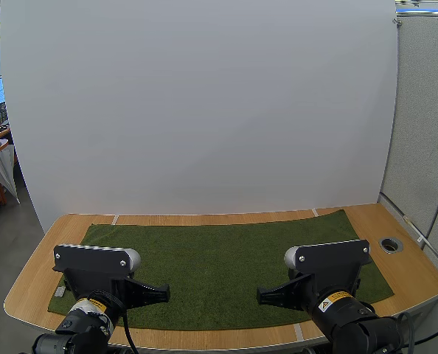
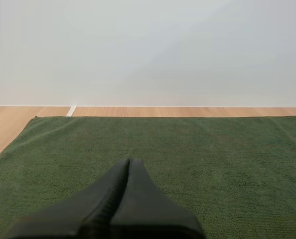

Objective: Fold the towel

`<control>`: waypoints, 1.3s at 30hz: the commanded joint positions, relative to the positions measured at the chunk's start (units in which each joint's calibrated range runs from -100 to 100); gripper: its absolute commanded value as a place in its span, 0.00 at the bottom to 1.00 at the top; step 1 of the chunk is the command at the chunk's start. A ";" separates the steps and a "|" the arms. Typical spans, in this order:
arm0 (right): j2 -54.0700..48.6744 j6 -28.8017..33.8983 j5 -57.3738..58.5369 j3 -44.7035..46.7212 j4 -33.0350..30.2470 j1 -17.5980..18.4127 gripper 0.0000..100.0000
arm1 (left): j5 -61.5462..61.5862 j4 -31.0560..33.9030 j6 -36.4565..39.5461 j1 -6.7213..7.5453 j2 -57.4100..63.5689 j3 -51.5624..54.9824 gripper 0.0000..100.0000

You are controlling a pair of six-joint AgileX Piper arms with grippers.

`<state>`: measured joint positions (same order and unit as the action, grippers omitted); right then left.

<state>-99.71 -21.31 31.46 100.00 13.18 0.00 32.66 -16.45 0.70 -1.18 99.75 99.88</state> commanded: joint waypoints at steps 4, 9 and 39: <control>-0.29 0.31 -7.08 -0.12 -1.92 -0.18 0.00 | -0.87 0.45 0.27 -0.13 0.25 0.12 0.00; -0.29 0.31 -7.08 -4.63 -4.93 -0.18 0.00 | -0.87 0.45 0.27 -0.13 0.25 0.12 0.00; -0.29 8.27 28.99 -31.99 -15.00 -3.26 0.93 | -0.87 0.45 0.27 -0.13 0.25 0.12 0.00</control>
<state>-100.00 -13.35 59.49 69.07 -1.28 -2.78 32.66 -16.45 0.70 -1.18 99.75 99.88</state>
